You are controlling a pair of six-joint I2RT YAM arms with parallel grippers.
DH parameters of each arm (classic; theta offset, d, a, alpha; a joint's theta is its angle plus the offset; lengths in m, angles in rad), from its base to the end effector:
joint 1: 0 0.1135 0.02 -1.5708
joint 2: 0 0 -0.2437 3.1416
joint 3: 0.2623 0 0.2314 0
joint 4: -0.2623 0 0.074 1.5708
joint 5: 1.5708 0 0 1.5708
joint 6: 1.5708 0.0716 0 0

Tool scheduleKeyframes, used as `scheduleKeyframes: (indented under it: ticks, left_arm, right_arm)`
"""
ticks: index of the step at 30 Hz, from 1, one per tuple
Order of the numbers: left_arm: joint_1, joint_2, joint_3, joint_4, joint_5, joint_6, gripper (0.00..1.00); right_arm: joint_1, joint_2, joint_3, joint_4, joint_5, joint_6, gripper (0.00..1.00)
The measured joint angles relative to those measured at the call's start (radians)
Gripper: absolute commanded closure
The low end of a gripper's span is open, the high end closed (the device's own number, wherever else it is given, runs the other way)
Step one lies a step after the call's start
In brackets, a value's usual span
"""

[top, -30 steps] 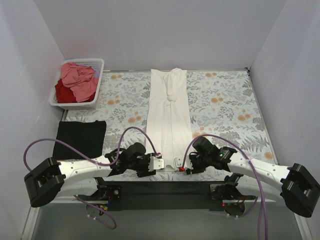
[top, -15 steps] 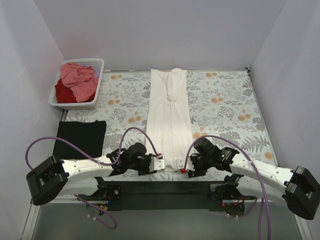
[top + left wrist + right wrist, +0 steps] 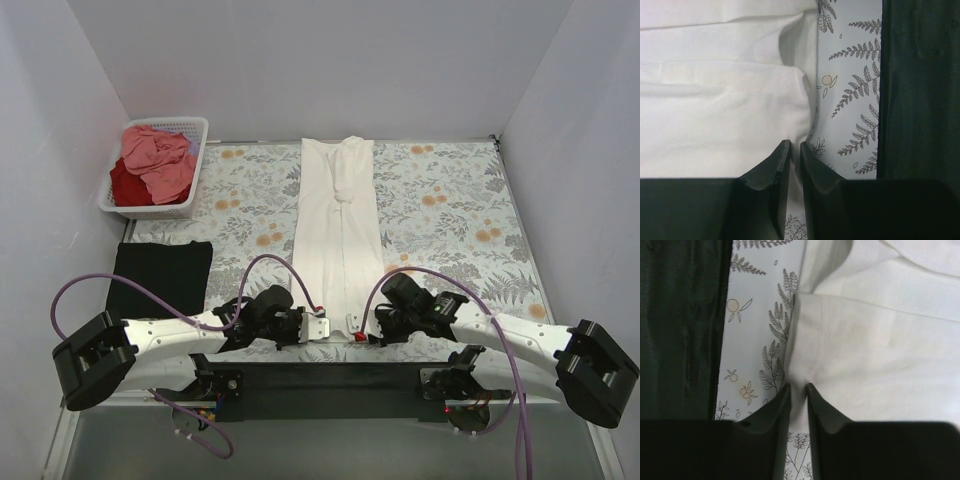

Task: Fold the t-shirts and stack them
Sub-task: Fold the tshirt

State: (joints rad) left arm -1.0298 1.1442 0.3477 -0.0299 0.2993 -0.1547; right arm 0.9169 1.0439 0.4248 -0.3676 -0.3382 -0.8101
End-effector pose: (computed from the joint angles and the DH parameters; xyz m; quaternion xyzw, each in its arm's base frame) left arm 0.0925 -0.1950 0.1128 0.4394 0.8114 -0.3160 0.2208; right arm 0.0981 0.1671 0.1252 -0.7490 0.5766 0.1761 0.2748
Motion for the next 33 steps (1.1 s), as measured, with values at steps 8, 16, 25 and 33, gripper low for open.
scheduleKeyframes:
  ticks: [8,16,25,33]
  left_arm:
    - [0.0,-0.002,0.0,0.005,-0.003,0.01,1.0]
    - [0.009,-0.135,0.054,-0.131,0.026,0.009,1.0]
    - [0.22,-0.095,0.194,-0.152,0.104,0.07,1.0]
    - [0.42,0.157,0.339,-0.058,0.185,0.219,1.0]
  right_arm:
    - [0.005,0.022,0.005,0.062,0.08,0.057,0.99]
    - [0.005,-0.073,0.052,-0.004,0.126,0.11,0.99]
    - [-0.085,-0.037,0.173,-0.004,0.126,0.083,0.99]
    - [-0.301,0.153,0.31,0.065,0.051,-0.073,0.99]
